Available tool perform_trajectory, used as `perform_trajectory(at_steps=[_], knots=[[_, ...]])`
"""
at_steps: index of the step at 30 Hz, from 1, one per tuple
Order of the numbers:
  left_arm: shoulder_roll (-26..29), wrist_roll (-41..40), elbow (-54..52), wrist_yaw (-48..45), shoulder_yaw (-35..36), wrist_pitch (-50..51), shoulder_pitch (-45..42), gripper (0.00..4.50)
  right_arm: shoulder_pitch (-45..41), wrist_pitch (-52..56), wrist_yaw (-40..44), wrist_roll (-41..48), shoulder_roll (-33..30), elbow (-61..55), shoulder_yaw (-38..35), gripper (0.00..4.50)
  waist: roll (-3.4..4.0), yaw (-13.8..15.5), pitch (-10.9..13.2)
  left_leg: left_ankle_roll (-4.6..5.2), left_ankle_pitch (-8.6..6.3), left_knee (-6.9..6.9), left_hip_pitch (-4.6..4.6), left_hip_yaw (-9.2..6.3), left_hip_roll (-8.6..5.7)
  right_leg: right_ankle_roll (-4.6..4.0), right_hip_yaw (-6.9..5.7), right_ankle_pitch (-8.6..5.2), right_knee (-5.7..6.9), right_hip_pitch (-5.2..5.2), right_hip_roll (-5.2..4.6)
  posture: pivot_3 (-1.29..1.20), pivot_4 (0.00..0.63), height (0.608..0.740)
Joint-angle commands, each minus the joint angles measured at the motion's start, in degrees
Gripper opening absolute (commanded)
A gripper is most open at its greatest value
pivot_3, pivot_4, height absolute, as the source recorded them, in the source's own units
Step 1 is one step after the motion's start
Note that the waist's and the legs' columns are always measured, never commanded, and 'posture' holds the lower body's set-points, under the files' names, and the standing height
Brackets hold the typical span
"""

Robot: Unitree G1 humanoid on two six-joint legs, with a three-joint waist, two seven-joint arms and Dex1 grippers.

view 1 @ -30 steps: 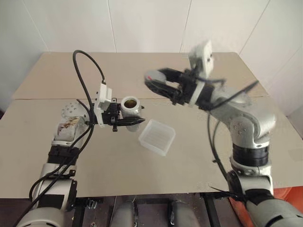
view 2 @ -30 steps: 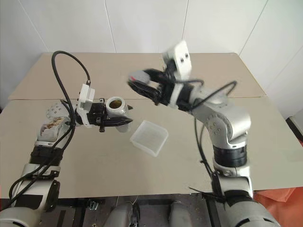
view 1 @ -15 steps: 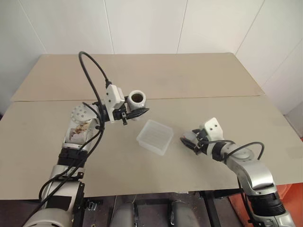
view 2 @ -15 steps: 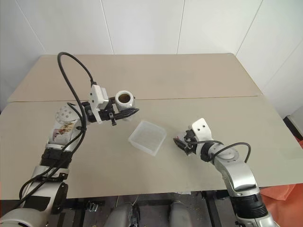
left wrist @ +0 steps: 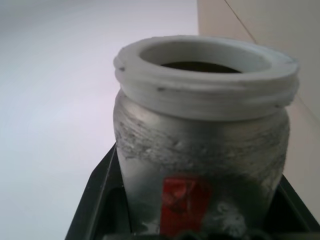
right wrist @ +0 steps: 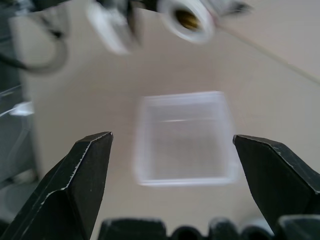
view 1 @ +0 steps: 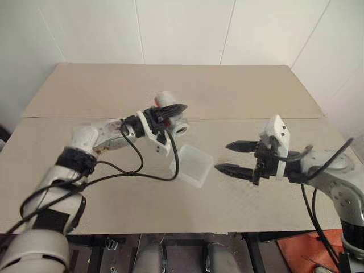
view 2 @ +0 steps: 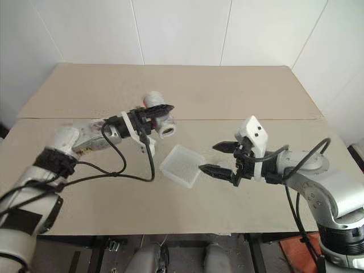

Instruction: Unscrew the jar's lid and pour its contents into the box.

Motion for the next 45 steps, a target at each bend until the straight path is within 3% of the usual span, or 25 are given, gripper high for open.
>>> perform_trajectory(at_steps=[1, 4, 11, 19, 21, 23, 26, 31, 36, 41, 45], knots=[[-1.27, 13.3, 1.94, 16.6, -9.78, 5.82, -4.45, 1.95, -2.85, -0.5, 0.43, 1.37, -0.62, -0.5, 0.27, 4.48, 0.0, 0.06, 0.0, 0.01, -0.01, 0.02, -0.06, 0.02, 0.0, 0.02, 0.0, 0.01, 0.0, -0.04, 0.0, 0.0, 0.15, 0.74], [-3.82, 16.84, 4.55, 20.02, -13.39, 11.52, -6.54, 1.95, -4.14, -1.04, 0.22, 2.34, -0.17, -0.35, 0.09, 4.48, -0.01, 0.13, 0.01, 0.01, 0.0, 0.09, -0.35, 0.13, 0.0, 0.03, -0.11, 0.01, 0.01, -0.24, 0.0, 0.0, 0.15, 0.74], [-5.57, 15.61, 5.16, 19.09, -14.74, 16.12, -6.97, 1.95, -4.07, -1.71, -1.36, 4.44, 0.75, -2.78, -1.99, 4.48, -0.01, 0.09, 0.01, -0.01, 0.01, 0.19, -0.63, 0.28, 0.04, 0.03, -0.25, 0.01, 0.04, -0.46, -0.01, 0.0, 0.15, 0.74], [-3.93, 4.91, 5.77, 14.99, -10.59, 11.13, -5.66, 1.95, -2.55, -3.14, -1.7, 4.12, 0.59, -3.27, -1.58, 4.48, -0.01, 0.01, 0.01, -0.01, 0.01, 0.23, -0.65, 0.25, 0.05, 0.03, -0.25, 0.01, 0.09, -0.48, -0.03, 0.0, 0.15, 0.74], [-3.79, -11.68, 8.57, 4.85, -4.27, 3.51, -2.28, 1.95, -2.19, -4.2, -1.45, 3.65, 0.81, -3.04, -1.57, 4.48, -0.01, -0.16, 0.0, -0.01, 0.02, 0.23, -0.64, 0.22, 0.05, 0.03, -0.24, 0.01, 0.09, -0.49, -0.04, 0.0, 0.15, 0.74], [-4.81, -33.81, 8.47, -11.02, 3.01, 0.39, 3.51, 1.95, -1.63, -5.54, -1.39, 2.95, 1.16, -2.78, -1.43, 4.48, 0.01, -0.53, -0.01, -0.02, 0.02, 0.22, -0.61, 0.11, 0.1, 0.02, -0.22, 0.01, 0.13, -0.53, -0.07, 0.0, 0.15, 0.74], [-7.49, -67.06, -4.08, -36.2, 13.12, 14.21, 15.1, 1.95, -1.11, -7.24, -2.13, 1.94, 2.21, -2.44, -0.53, 4.48, 0.03, -1.01, -0.02, -0.19, 0.12, 0.27, -0.56, 0.08, 0.19, 0.02, -0.09, 0.02, 0.25, -0.61, -0.12, 0.0, 0.15, 0.74], [-9.61, -92.69, -21.64, -51.96, 24.35, 41.11, 26.35, 1.95, -1.63, -8.62, -3.42, 0.82, 4.41, -1.02, 0.9, 4.48, 0.03, -1.27, -0.02, -0.12, 0.09, 0.56, -0.69, 0.03, 0.17, 0.02, -0.03, 0.02, 0.4, -0.66, -0.06, 0.0, 0.15, 0.74], [-11.41, -103.1, -27.9, -55.46, 31.94, 57.54, 34.06, 1.95, -2.98, -9.5, -5.17, -0.71, 7.17, 1.39, 2.57, 4.48, 0.03, -1.35, -0.02, -0.01, 0.02, 0.6, -0.29, 0.04, 0.05, 0.04, 0.15, 0.01, 0.65, -0.4, -0.04, 0.0, 0.15, 0.74], [-14.0, -100.31, -28.51, -55.77, 33.49, 58.23, 39.02, 1.95, -3.33, -10.58, -5.85, -2.37, 8.59, 2.88, 3.33, 4.48, 0.03, -0.96, -0.02, 0.0, 0.01, 0.59, 0.19, 0.03, 0.06, 0.01, 0.15, 0.01, 0.32, 0.04, 0.0, 0.0, 0.15, 0.74], [-15.67, -98.67, -27.83, -56.67, 34.48, 57.06, 40.3, 3.25, -3.33, -10.93, -5.33, -2.59, 8.32, 3.07, 3.34, 4.5, 0.03, -0.71, -0.02, -0.02, 0.03, 0.59, 0.27, 0.03, 0.06, -0.05, 0.2, 0.05, 0.32, 0.09, 0.02, 0.0, 0.15, 0.74]])
